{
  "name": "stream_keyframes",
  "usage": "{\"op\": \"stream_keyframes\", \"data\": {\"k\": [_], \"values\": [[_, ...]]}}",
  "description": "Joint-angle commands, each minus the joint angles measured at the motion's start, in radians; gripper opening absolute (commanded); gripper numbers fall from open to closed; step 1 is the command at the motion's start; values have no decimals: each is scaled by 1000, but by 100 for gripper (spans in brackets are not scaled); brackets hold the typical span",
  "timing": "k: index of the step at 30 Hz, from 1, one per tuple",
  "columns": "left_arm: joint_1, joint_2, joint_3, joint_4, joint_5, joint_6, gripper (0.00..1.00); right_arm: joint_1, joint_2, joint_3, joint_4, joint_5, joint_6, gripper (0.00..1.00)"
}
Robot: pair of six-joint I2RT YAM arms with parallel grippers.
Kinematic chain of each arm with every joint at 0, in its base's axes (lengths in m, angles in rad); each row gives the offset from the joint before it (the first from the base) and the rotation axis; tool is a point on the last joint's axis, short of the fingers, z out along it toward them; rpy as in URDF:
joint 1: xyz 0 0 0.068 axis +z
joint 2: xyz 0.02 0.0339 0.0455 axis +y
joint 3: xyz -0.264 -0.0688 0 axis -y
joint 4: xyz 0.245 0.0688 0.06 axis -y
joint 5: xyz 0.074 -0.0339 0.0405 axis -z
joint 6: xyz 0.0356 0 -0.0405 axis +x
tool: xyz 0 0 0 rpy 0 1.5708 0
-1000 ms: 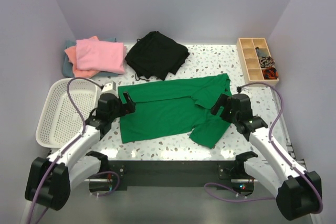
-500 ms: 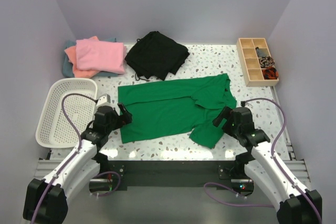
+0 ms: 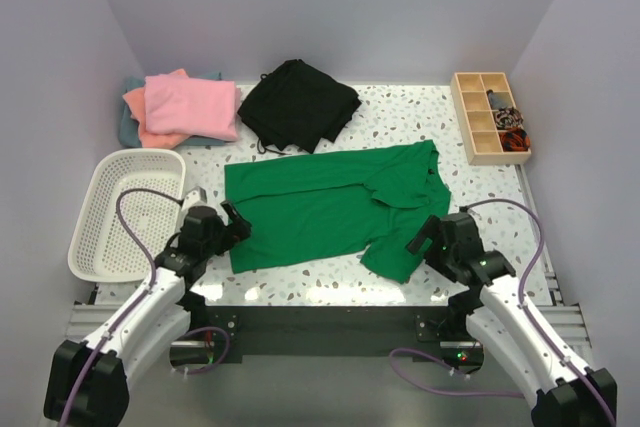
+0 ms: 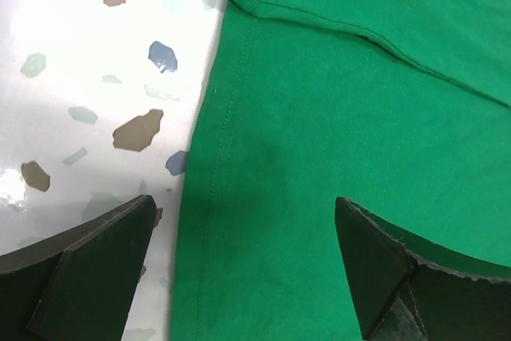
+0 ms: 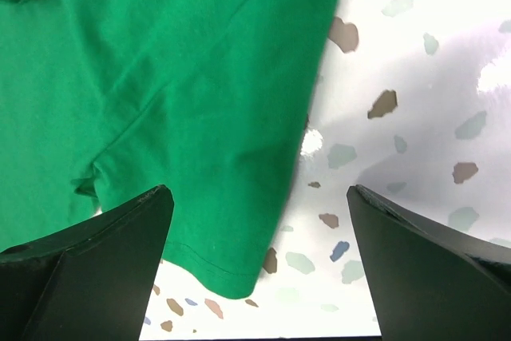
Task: Fold and stack the t-shirts
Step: Fold the flattened tshirt in 1/3 of the way, then grap the side of the flattened tshirt closest away from the robot with both arms
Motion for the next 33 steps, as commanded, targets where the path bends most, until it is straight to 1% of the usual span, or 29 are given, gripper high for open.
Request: {"op": "stream_keyframes", "data": {"k": [1,4,8,11,14,18,20,21,23,25,26,27,29,30,31,33], "values": [[-31,-57,-44,-137,17,-104,100,7,-14,-42,-47,-16,36,93],[-77,-86,-56,-157,21,-140,100,13,-2,-41,-32,-18,30,90],[-145,-86,-59,-172,3,-159,100,16,54,-35,17,-25,13,89],[-160,-59,-45,-168,-35,-144,100,19,120,-24,72,-15,-13,89],[-162,4,-25,-146,-40,-130,100,21,188,-7,111,-13,-29,89],[-166,84,17,-152,-34,-113,100,27,225,-19,160,-11,-36,89],[-181,81,16,-154,-22,-122,100,27,236,-24,175,-16,-40,88],[-185,69,5,-148,-22,-130,99,27,242,-20,172,-16,-42,84],[-189,55,-1,-149,-22,-133,96,28,242,-16,169,-4,-40,82],[-189,43,7,-168,-26,-133,90,28,243,-22,189,-5,-37,73],[-189,41,8,-171,-35,-130,85,30,248,-23,195,-4,-37,69],[-189,30,4,-169,-38,-130,77,30,254,-20,201,-2,-37,68],[-189,17,-13,-154,-39,-133,69,28,278,-4,204,-2,-49,61],[-189,7,-27,-139,-37,-131,65,28,288,3,197,7,-54,60],[-189,3,-28,-140,-40,-131,63,30,301,22,187,15,-60,58],[-189,-5,-32,-136,-43,-122,60,28,303,31,180,28,-73,47]]}}
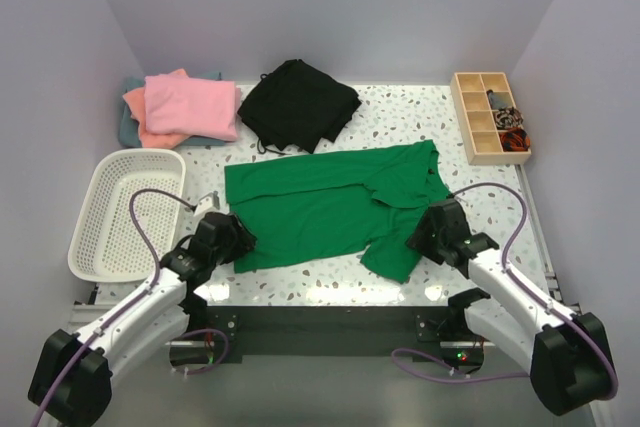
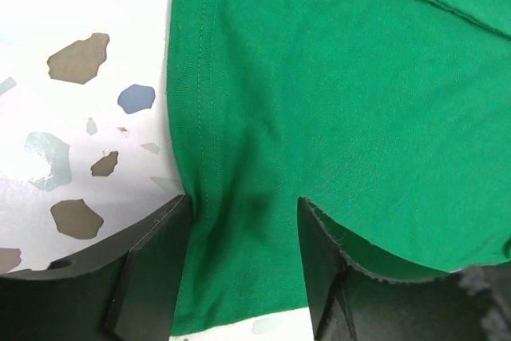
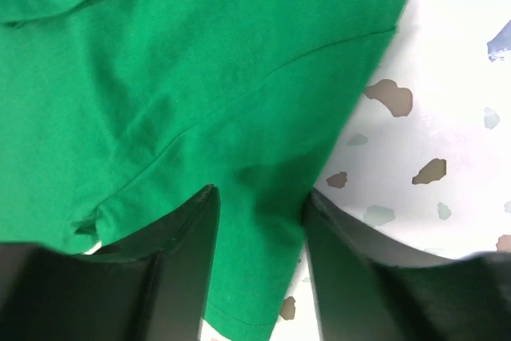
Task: Fold and stack the t-shirts
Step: Grap the side of the flattened tshirt closest away from the robot with both arms
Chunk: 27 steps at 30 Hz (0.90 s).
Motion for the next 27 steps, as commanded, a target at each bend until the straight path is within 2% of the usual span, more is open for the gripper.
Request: {"op": "stream_keyframes", "data": {"k": [1,2,4,5,8,10,19,23,24,25,27], "values": [[-6,-5,-38,-52,10,6,59,9,29,7,-33,30,-20,42],[-6,-2,-36,-52,12,10,53,9,20,9,-36,31,-19,34],[-6,18,-30,-44,13,16,44,9,0,18,-45,33,-17,29],[-6,24,-28,-39,13,18,29,9,-26,22,-56,38,-19,23],[-6,33,-27,-30,18,18,6,9,-65,44,-79,64,-29,17],[-6,30,-25,-29,21,18,1,9,-75,64,-97,65,-39,15],[-6,43,8,-55,-2,30,0,8,-120,104,-140,85,-49,13],[-6,1,-4,-67,3,23,0,9,-94,114,-152,91,-60,14],[-6,-9,-13,-67,7,21,0,8,-88,116,-155,91,-62,15],[-6,-17,-15,-67,10,21,0,8,-82,118,-159,94,-62,22],[-6,-31,-15,-73,10,21,11,9,-80,110,-159,90,-57,30]]}}
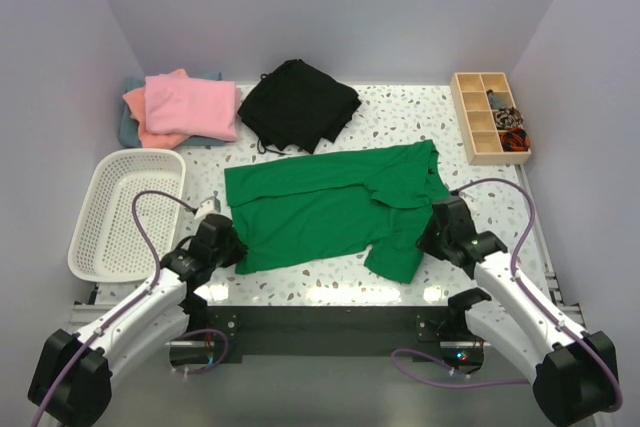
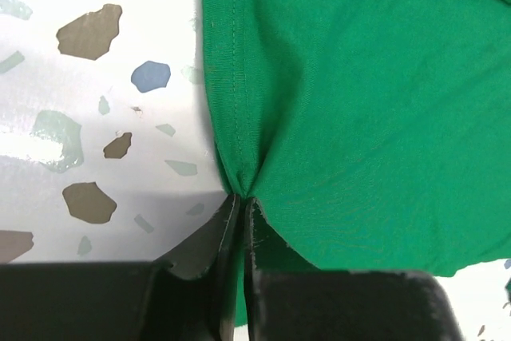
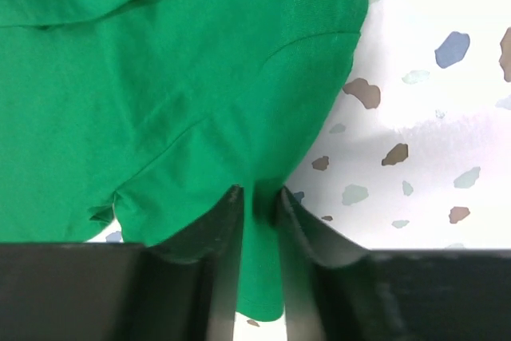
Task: Fold and stack the t-shirts
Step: Grap the side of the flattened tshirt closest away from the robot with both arms
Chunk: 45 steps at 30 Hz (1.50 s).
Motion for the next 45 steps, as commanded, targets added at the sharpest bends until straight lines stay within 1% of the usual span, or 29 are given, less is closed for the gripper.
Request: {"op": "stream_keyframes", "data": {"k": [1,2,3,4,6,7,9,10,13,16,18,20,23,24,26,27,29,30,31,33,37,39,41,45], "values": [[-6,-26,-4,-40,4,13,21,2,8,31,-21,27,1,39],[-6,-25,-4,-43,8,12,27,4,9,28,-20,18,9,45],[-6,-26,-7,-43,11,12,30,5,11,19,-12,7,13,48],[-6,-26,-13,-37,16,13,37,4,14,16,-12,-8,24,52],[-6,-29,-27,-26,36,9,47,7,24,16,-41,-8,33,56],[-6,-30,-32,-24,45,4,57,12,23,14,-53,-7,42,61],[-8,-34,-33,-36,51,-2,63,13,-5,-1,-81,-7,61,71],[-8,-37,-33,-33,65,-2,66,16,-20,-7,-87,-17,70,74],[-11,-45,-32,-44,71,-17,66,27,-64,-30,-104,-34,104,78],[-40,-28,-21,-79,51,-53,66,47,-80,-37,-184,-30,130,78],[-60,-17,-12,-87,42,-66,65,59,-94,-52,-201,-19,153,78],[-60,-5,-9,-84,39,-62,62,74,-95,-72,-199,-23,167,78],[-60,26,1,-82,27,-51,58,88,-69,-87,-164,-30,185,74],[-60,35,5,-82,28,-48,54,93,-60,-83,-158,-22,185,68],[-61,47,10,-82,28,-45,47,107,-23,-72,-133,-17,182,62],[-61,47,10,-81,27,-43,32,110,-9,-67,-126,-14,179,50],[-61,46,8,-78,25,-42,14,119,18,-51,-107,-11,174,37],[-61,44,10,-76,24,-42,0,120,23,-41,-106,-5,164,20],[-61,46,16,-79,24,-40,0,122,23,-29,-119,12,159,10],[-61,44,33,-89,18,-28,0,125,5,18,-139,36,141,0],[-61,38,109,-136,-25,-13,0,125,-43,123,-233,131,107,0],[-61,41,137,-147,-39,-4,0,127,-48,187,-250,156,82,0],[-60,55,188,-171,-74,13,0,125,-38,242,-254,179,67,0],[-60,104,278,-210,-136,42,0,127,50,307,-222,210,15,0]]}}
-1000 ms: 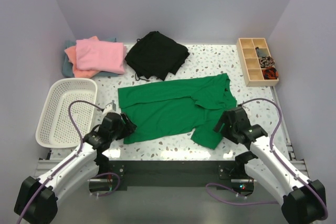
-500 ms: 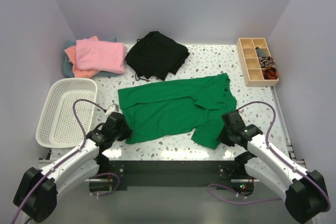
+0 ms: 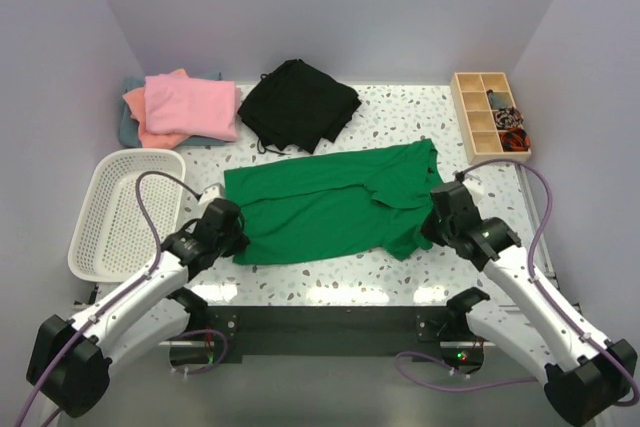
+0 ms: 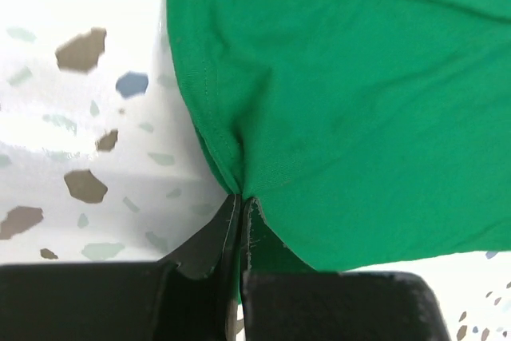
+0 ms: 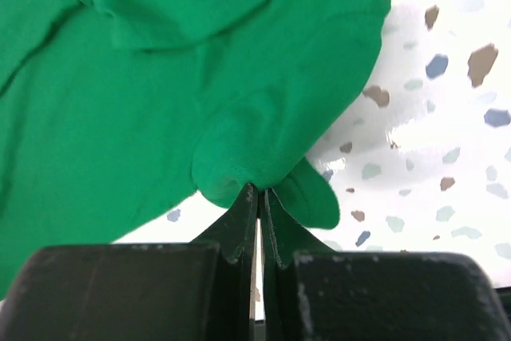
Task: Fold and stack the t-shirts
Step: Grap the side of the flattened tshirt closest away from the robot with both arms, then fold the other side of the tshirt into a rectangle
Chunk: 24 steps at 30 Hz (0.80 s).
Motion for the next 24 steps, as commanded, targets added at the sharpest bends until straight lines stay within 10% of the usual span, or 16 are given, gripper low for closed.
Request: {"op": "stream_keyframes", "data": {"k": [1,15,20,24], "values": [[-3,57,131,-37,-117,56,0,3,87,85,25,90,-71,0],[141,431,306,162,-105,183,0,-13,604,441,192,176,-252,6],[197,596,407,203,-119,239,0,-39,850,602,220,149,-307,27],[218,755,498,220,-83,254,22,-72,1010,742,191,191,-344,37]]}}
